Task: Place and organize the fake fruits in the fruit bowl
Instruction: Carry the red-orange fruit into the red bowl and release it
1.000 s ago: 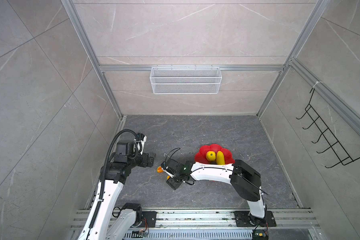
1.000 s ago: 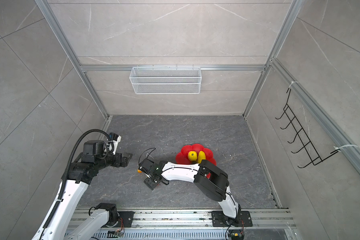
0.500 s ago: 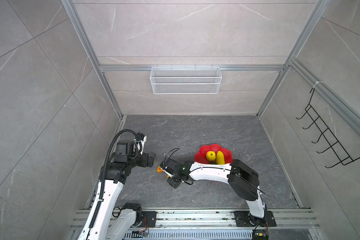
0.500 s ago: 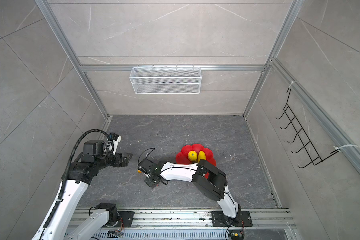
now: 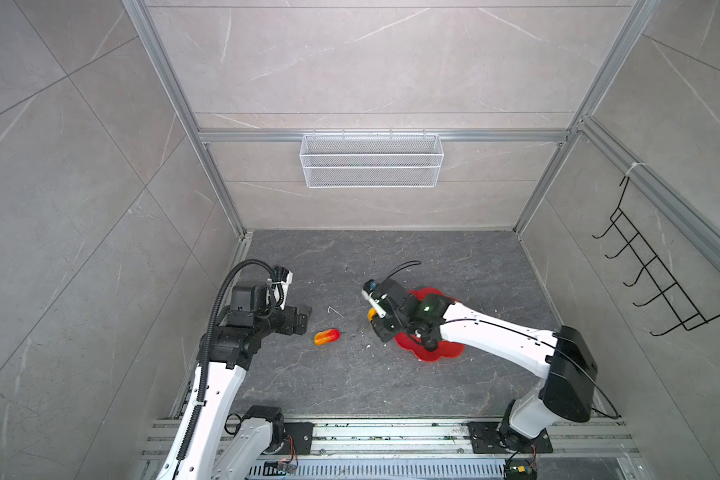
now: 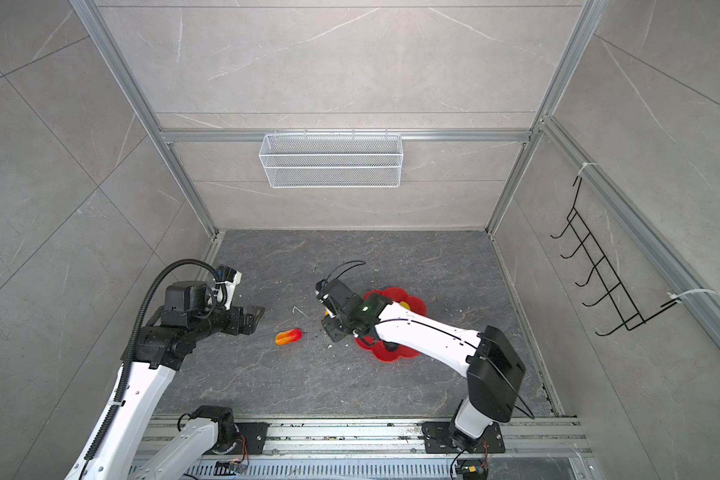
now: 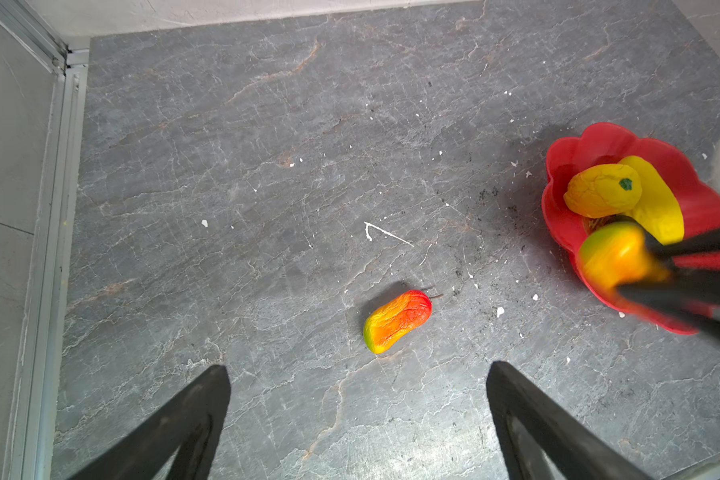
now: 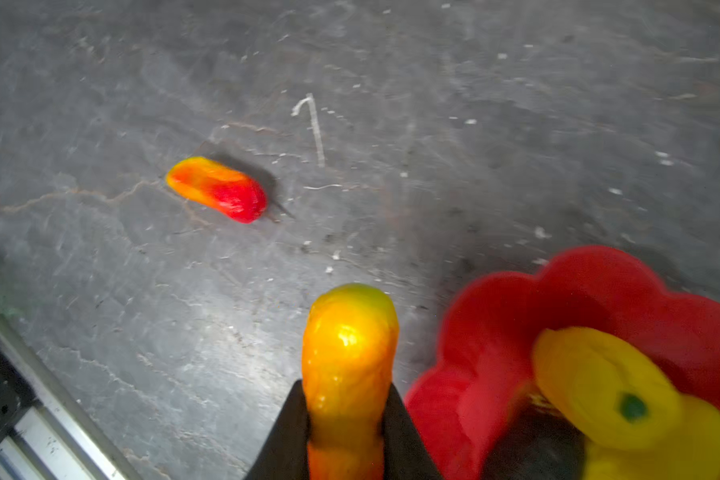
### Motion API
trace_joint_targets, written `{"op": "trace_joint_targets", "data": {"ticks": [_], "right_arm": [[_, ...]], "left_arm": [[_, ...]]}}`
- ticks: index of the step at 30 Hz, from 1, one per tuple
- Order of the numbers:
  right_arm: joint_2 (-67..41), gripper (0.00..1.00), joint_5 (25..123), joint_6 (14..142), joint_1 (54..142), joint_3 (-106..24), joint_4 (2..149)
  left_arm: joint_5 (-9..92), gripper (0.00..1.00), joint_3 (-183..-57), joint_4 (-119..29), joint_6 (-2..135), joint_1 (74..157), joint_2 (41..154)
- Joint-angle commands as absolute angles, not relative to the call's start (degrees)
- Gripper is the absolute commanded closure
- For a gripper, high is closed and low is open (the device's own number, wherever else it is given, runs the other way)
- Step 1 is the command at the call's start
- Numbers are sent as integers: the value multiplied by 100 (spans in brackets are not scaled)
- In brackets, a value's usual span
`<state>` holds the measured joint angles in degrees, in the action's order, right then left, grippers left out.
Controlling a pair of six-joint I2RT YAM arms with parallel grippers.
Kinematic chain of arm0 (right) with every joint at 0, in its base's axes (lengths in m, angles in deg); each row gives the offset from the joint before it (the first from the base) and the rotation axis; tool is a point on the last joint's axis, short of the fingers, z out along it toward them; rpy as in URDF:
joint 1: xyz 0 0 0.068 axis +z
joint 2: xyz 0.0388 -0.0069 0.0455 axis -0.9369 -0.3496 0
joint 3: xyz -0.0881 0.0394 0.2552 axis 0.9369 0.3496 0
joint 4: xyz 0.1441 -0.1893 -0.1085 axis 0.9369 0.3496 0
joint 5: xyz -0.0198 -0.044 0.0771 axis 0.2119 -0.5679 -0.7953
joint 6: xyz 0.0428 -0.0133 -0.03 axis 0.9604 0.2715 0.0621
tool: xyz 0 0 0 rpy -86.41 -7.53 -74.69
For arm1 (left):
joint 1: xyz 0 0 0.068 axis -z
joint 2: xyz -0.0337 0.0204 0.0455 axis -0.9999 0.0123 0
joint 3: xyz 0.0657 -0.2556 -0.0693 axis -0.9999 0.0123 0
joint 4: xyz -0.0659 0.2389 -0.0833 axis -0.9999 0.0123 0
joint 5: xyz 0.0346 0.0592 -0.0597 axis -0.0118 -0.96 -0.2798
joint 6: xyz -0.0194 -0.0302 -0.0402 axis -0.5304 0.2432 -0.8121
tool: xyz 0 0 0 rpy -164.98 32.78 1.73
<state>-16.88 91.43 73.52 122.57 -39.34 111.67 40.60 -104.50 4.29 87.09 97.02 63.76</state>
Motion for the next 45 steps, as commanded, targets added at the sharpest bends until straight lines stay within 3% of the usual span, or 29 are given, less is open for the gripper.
{"op": "trace_joint_targets", "data": {"ticks": [1, 7, 32, 38, 45], "right_arm": [[-1385, 83, 9465, 7657, 11855, -3569, 11892], [-1417, 82, 9599, 7795, 11396, -3435, 12135], [-2085, 74, 9027, 7803, 11243, -2682, 11520], [-2113, 64, 9061, 7777, 11243, -2725, 11637], [-1868, 38, 9235, 7656, 11243, -3230, 12142]], "left_arm": [[4267, 0, -10495, 448, 8629, 9676, 6201], [4313, 0, -10501, 464, 8626, 9679, 6109], [4371, 0, -10470, 433, 8600, 9680, 6125], [4324, 0, -10472, 472, 8608, 9676, 6194], [4279, 0, -10470, 460, 8615, 9670, 6183]]}}
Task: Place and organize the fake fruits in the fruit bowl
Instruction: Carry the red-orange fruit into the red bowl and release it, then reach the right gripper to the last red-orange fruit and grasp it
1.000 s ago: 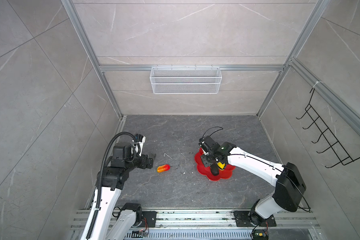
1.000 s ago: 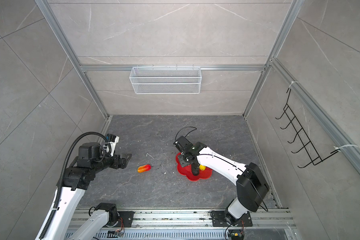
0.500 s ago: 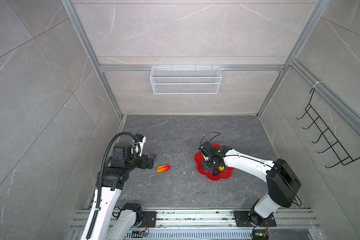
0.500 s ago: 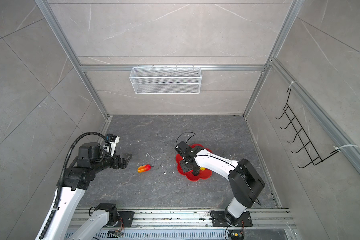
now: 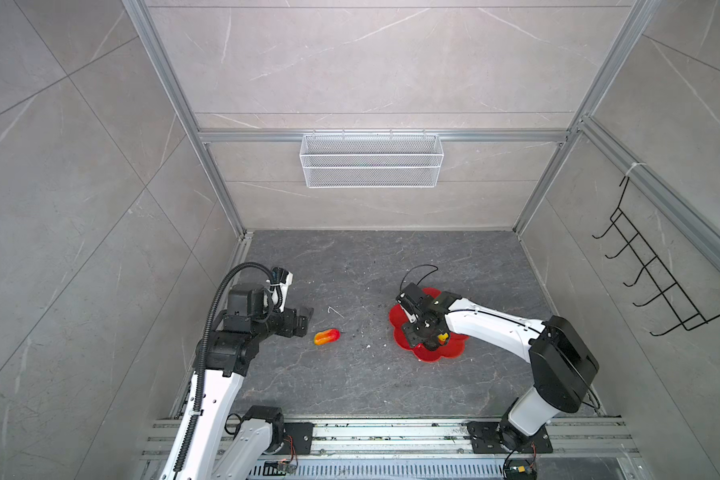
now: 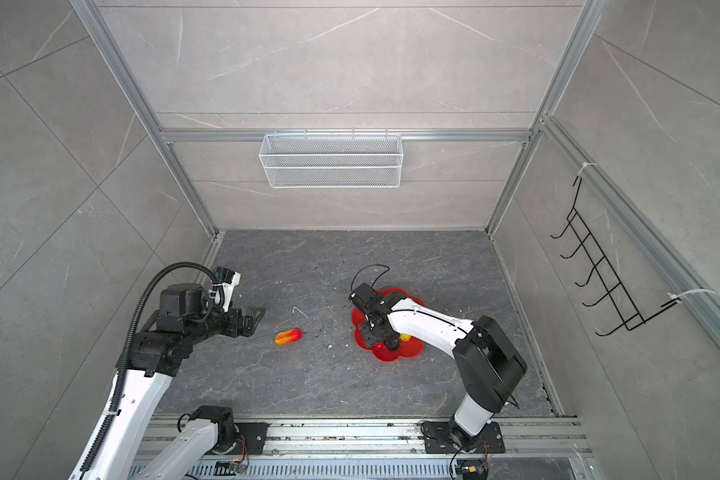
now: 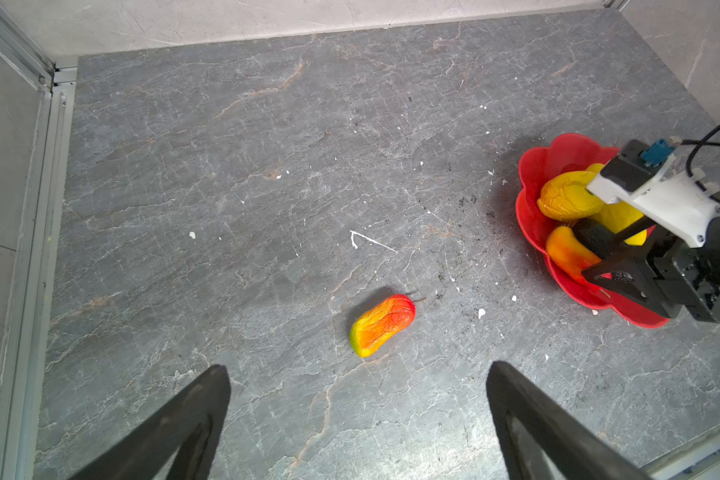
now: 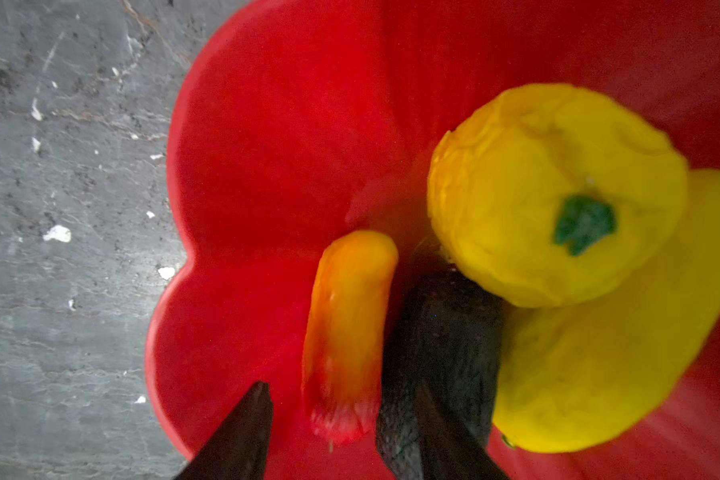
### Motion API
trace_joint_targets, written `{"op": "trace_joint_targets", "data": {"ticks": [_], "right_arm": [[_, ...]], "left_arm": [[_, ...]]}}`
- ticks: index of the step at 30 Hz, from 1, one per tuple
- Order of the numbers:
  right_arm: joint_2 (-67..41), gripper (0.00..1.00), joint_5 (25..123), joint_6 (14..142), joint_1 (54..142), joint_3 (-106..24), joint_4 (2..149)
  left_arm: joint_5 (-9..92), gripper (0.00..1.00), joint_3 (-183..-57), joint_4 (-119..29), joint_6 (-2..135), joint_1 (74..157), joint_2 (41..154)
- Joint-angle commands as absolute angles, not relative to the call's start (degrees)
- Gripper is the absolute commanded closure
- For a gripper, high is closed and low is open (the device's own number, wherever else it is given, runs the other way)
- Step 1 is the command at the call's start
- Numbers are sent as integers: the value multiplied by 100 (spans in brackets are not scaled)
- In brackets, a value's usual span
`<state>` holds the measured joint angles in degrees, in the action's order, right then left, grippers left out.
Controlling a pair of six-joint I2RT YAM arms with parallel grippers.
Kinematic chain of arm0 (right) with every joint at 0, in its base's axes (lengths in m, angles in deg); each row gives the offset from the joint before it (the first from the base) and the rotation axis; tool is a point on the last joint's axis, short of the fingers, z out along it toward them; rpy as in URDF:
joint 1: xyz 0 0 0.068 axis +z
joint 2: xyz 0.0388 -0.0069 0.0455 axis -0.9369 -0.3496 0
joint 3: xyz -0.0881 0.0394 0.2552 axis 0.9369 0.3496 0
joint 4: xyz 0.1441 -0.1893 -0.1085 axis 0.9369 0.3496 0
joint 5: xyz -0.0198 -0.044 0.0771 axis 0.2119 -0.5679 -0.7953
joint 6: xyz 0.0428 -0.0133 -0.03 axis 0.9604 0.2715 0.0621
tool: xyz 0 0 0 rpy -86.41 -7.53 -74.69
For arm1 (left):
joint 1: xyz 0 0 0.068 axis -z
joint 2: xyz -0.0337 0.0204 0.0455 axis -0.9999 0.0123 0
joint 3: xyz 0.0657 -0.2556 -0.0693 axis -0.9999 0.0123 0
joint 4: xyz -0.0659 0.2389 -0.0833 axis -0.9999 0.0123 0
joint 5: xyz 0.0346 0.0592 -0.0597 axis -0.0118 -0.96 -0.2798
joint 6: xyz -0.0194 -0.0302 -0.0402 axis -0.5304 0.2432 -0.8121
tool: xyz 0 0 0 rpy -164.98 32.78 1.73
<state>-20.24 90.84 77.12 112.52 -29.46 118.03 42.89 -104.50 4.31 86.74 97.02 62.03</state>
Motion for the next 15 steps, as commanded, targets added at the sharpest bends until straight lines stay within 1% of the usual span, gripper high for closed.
{"op": "trace_joint_targets", "data": {"ticks": [1, 2, 3, 5, 8, 9, 11, 15], "right_arm": [[-1787, 37, 9271, 7622, 11251, -3321, 12237], [-1703, 36, 9282, 7589, 11263, -3403, 12284], [-1589, 33, 9295, 7522, 11305, -3505, 12311], [-1392, 23, 9313, 7338, 11463, -3662, 12302], [-1342, 3, 9300, 6895, 11864, -3941, 12179], [-1422, 0, 9260, 6743, 11995, -4024, 12066], [-1702, 0, 9032, 6503, 12170, -4227, 11871], [-2659, 0, 8895, 6126, 12490, -4898, 11575]], "left_arm": [[4287, 0, -10474, 465, 8621, 9676, 6182], [4279, 0, -10477, 462, 8621, 9672, 6188], [4274, 0, -10465, 459, 8617, 9676, 6177], [4256, 0, -10467, 469, 8617, 9674, 6163], [4244, 0, -10468, 459, 8620, 9671, 6126], [4252, 0, -10468, 449, 8620, 9682, 6118], [4261, 0, -10474, 454, 8608, 9669, 6119], [4269, 0, -10474, 465, 8601, 9674, 6123]]}}
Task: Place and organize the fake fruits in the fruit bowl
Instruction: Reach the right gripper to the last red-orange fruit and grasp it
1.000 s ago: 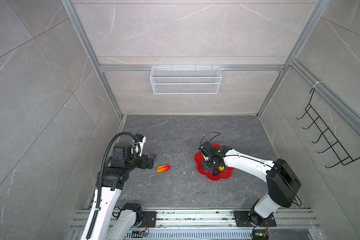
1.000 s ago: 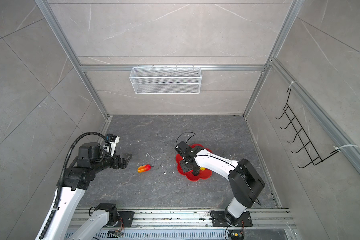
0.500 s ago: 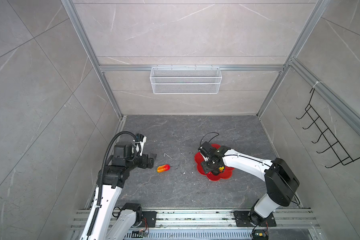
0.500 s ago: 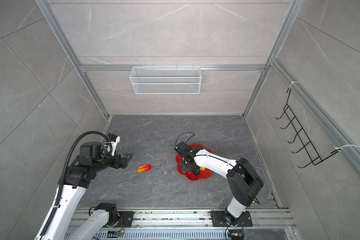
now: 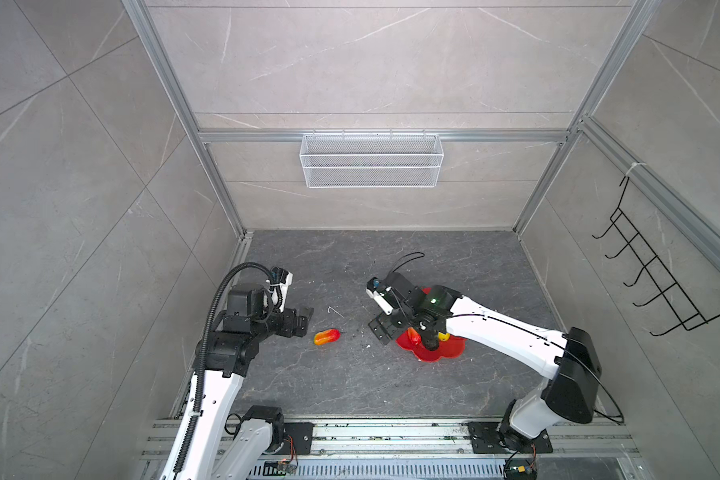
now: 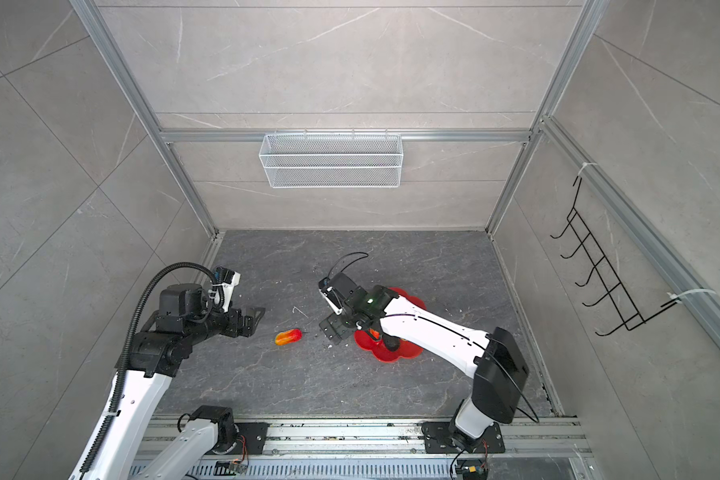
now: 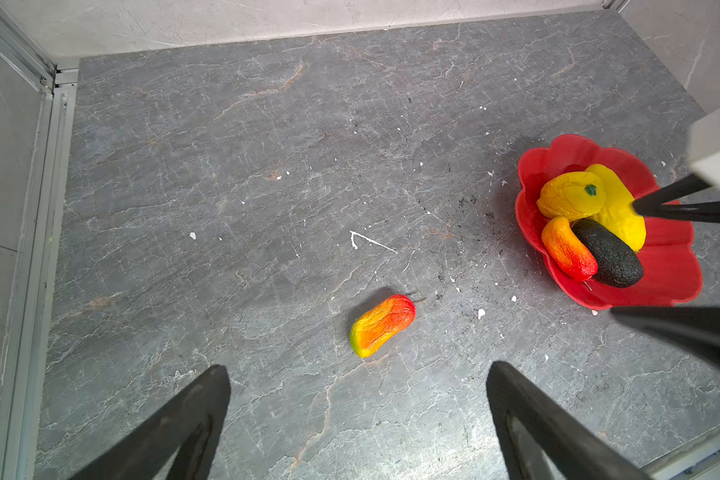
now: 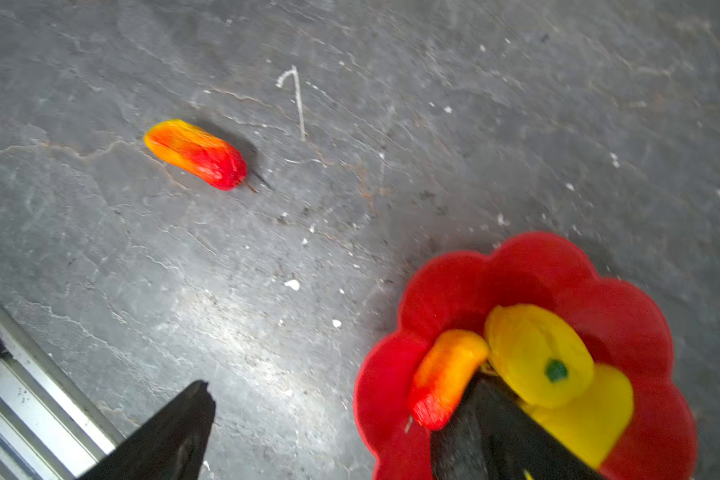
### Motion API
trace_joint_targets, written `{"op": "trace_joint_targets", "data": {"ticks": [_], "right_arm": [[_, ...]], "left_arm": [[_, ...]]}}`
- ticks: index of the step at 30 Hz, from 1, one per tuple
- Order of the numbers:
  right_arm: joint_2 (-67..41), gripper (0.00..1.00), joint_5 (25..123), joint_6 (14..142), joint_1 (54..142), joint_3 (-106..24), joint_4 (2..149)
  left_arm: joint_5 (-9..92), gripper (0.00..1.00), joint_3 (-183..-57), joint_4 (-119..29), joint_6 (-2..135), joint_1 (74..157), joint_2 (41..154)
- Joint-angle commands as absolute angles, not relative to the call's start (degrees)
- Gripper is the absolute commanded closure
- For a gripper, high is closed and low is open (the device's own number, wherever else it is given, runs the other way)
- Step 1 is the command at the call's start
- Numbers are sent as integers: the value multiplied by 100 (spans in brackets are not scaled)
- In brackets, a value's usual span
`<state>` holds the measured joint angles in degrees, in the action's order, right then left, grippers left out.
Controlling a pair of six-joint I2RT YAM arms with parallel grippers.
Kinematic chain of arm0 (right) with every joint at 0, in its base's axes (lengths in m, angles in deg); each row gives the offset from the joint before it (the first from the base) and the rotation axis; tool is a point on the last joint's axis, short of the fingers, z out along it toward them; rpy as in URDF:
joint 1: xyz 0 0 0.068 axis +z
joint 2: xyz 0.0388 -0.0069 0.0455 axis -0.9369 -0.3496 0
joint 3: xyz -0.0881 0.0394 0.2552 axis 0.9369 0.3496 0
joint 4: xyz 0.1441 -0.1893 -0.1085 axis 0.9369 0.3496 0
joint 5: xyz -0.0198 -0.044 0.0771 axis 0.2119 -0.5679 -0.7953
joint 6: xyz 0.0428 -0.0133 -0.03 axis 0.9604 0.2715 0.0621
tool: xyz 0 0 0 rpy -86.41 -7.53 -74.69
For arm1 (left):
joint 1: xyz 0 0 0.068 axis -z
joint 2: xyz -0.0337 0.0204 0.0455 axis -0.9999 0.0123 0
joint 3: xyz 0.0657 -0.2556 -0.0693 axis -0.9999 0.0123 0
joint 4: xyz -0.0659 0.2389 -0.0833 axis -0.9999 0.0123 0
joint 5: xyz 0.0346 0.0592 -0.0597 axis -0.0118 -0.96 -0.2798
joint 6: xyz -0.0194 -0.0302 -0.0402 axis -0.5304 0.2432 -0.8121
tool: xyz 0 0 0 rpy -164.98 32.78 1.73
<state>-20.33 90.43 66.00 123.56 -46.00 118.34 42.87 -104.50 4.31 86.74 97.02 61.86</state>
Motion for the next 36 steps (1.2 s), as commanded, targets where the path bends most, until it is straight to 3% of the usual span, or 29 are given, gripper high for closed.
{"op": "trace_joint_targets", "data": {"ticks": [1, 10, 21, 30, 36], "right_arm": [[-2923, 0, 8904, 6055, 12569, -5112, 11525], [-4700, 0, 8111, 5637, 12879, -6594, 10952], [-5912, 2, 7841, 5536, 12882, -7618, 10945], [-6180, 23, 8066, 5756, 12875, -7679, 10978], [-6046, 54, 8408, 5791, 12863, -7622, 11014]], "left_arm": [[4261, 0, -10478, 457, 8601, 9673, 6121], [4251, 0, -10468, 452, 8608, 9672, 6127], [4252, 0, -10470, 463, 8609, 9668, 6136], [4252, 0, -10470, 464, 8609, 9668, 6130], [4241, 0, -10464, 458, 8622, 9671, 6104]]}}
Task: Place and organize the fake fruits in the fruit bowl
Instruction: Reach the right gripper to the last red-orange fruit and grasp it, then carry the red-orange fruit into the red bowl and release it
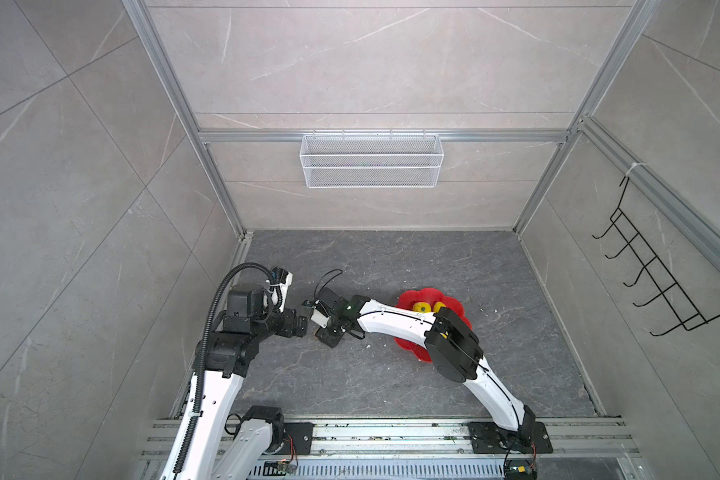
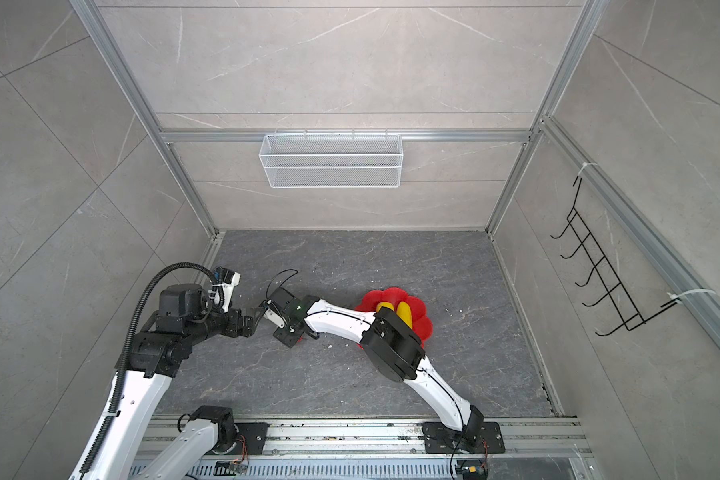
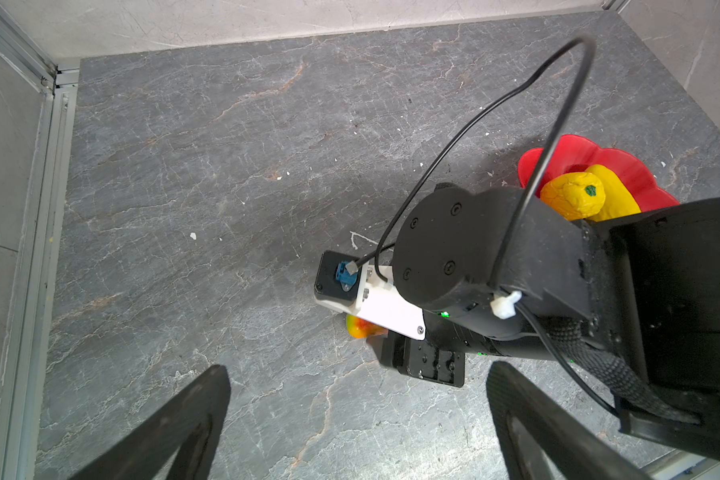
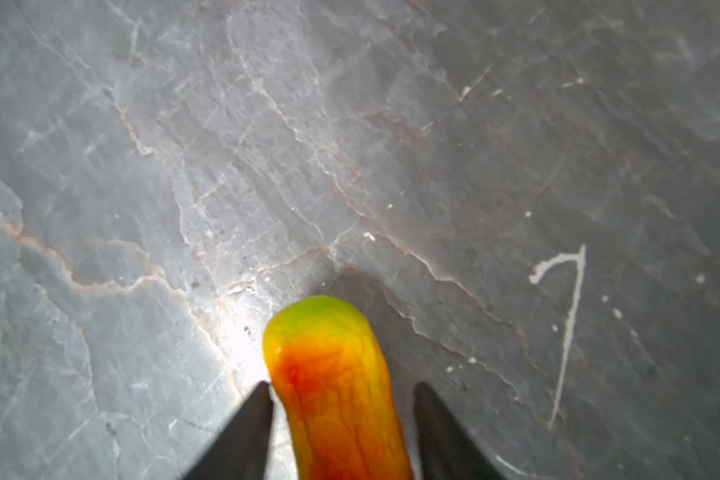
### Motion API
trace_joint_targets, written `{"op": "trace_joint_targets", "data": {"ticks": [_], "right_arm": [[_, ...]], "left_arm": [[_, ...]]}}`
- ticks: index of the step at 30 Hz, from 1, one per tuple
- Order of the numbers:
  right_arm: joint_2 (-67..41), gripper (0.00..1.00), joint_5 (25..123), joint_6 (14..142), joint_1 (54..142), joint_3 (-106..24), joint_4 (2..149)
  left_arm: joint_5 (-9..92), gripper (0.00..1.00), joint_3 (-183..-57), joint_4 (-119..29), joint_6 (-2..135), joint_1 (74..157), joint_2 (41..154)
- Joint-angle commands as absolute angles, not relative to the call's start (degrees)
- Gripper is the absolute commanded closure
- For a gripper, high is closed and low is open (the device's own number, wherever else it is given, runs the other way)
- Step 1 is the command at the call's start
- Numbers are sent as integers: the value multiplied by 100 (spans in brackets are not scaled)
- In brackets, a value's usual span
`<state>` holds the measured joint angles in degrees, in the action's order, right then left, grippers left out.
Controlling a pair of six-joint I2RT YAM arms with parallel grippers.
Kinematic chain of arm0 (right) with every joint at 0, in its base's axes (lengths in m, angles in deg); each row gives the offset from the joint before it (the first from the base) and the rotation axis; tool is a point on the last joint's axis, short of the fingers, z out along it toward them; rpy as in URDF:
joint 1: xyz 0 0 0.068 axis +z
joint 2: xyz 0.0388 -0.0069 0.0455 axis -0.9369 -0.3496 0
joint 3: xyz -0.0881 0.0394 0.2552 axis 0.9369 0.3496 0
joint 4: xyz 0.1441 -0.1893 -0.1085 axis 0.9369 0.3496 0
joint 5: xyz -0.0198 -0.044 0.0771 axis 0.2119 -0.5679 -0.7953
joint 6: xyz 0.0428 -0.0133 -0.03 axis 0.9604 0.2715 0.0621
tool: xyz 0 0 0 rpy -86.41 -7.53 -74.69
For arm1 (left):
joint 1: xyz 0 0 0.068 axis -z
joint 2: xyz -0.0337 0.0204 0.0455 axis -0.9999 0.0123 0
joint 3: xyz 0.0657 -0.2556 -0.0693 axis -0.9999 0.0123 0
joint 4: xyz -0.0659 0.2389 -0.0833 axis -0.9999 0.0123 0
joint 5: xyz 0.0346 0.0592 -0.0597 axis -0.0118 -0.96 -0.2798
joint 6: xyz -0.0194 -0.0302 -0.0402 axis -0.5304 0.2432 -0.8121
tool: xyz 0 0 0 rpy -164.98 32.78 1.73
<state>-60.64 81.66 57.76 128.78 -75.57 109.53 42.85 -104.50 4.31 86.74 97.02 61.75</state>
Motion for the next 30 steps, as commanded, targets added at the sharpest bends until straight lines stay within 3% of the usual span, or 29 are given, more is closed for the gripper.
{"op": "trace_joint_targets", "data": {"ticks": [1, 6, 20, 30], "right_arm": [[-5958, 59, 8461, 5804, 12853, -7585, 11013], [-5225, 75, 8720, 5904, 12775, -7083, 10931], [-2280, 76, 9673, 7423, 11563, -4582, 11382], [-1938, 76, 9623, 8163, 11106, -3502, 11257]], "left_arm": [[4234, 0, -10466, 459, 8618, 9668, 6102], [4238, 0, -10464, 457, 8622, 9668, 6094], [4208, 0, -10492, 475, 8635, 9670, 6174], [4260, 0, -10486, 471, 8632, 9668, 6216]]}}
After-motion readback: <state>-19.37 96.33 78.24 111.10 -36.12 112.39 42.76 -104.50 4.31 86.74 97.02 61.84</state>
